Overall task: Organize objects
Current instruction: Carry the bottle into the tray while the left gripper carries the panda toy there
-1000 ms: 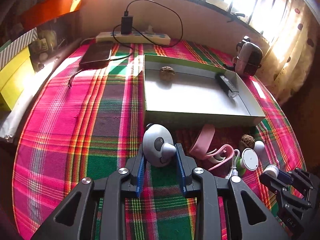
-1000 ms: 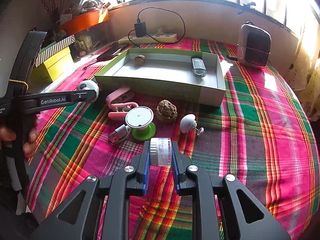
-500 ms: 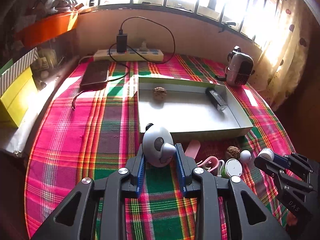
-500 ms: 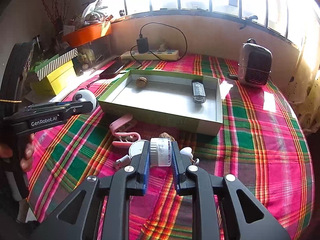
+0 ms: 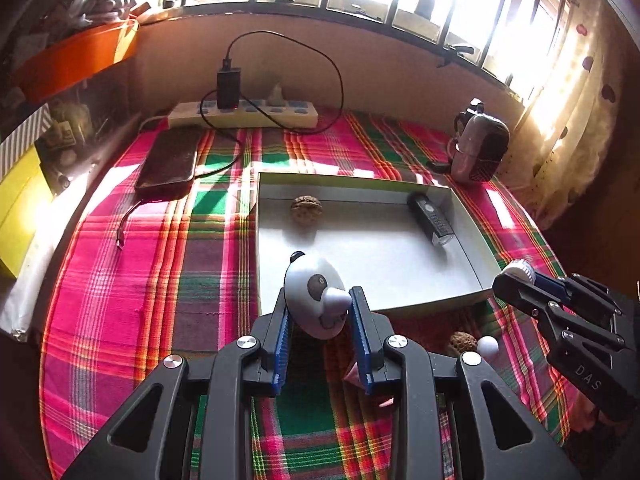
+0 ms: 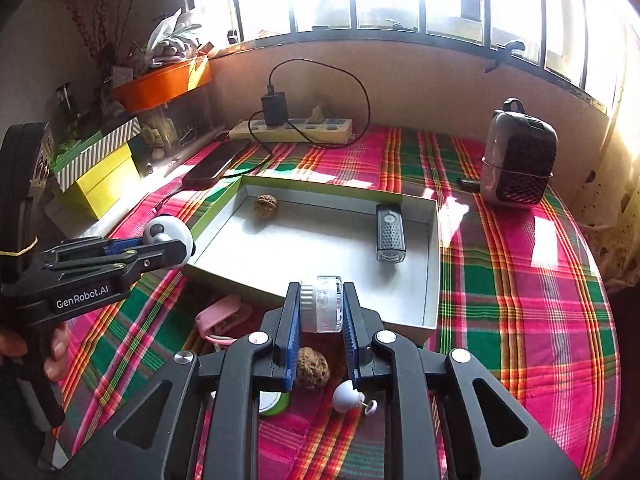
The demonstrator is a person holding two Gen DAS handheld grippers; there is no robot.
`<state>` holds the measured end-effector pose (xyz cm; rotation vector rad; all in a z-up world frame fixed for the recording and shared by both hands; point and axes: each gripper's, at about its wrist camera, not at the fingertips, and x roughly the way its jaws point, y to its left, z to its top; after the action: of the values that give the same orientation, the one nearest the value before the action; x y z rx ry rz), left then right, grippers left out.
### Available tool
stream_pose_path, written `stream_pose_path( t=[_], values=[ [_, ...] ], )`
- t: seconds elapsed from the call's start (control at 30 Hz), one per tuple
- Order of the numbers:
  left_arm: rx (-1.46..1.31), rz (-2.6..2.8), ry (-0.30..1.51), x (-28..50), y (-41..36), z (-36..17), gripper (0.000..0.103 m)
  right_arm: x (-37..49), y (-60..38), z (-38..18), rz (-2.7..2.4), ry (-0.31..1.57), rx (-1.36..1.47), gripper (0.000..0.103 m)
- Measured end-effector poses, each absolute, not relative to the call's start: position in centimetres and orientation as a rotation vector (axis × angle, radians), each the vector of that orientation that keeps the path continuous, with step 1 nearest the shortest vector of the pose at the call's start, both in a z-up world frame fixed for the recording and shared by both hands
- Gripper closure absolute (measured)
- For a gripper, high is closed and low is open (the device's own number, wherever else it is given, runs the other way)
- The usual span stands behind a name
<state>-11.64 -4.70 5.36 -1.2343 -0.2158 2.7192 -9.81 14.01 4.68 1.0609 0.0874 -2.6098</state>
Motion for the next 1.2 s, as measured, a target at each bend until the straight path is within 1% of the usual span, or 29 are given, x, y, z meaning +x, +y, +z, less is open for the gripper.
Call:
stream_pose_path(
  t=[0.27,0.6,0.9,1.2],
  values=[
    [-1.271,2.699,-0.188,-14.3,-3.9,4.5,0.078,-14.3,13.4,4.5,-2.601,0.107,1.082,0.083],
    [-1.324,2.670,-0.159,-17.8,-3.0,3.1,0.078,-20.1,13.2,2.5,-2.577,0.118,1.172,0.083],
    [-1.379,2.647,-0.142,-19.4,-2.6,1.4,0.078,-23.3,12.5,0.8,-2.543,0.167,1.235,0.083],
    [-1.377,2.649,-0.118,-20.3,-2.2,1.4,0.078,-24.9,11.7,-0.1,-2.521,0.187,1.257,0.083]
  ],
)
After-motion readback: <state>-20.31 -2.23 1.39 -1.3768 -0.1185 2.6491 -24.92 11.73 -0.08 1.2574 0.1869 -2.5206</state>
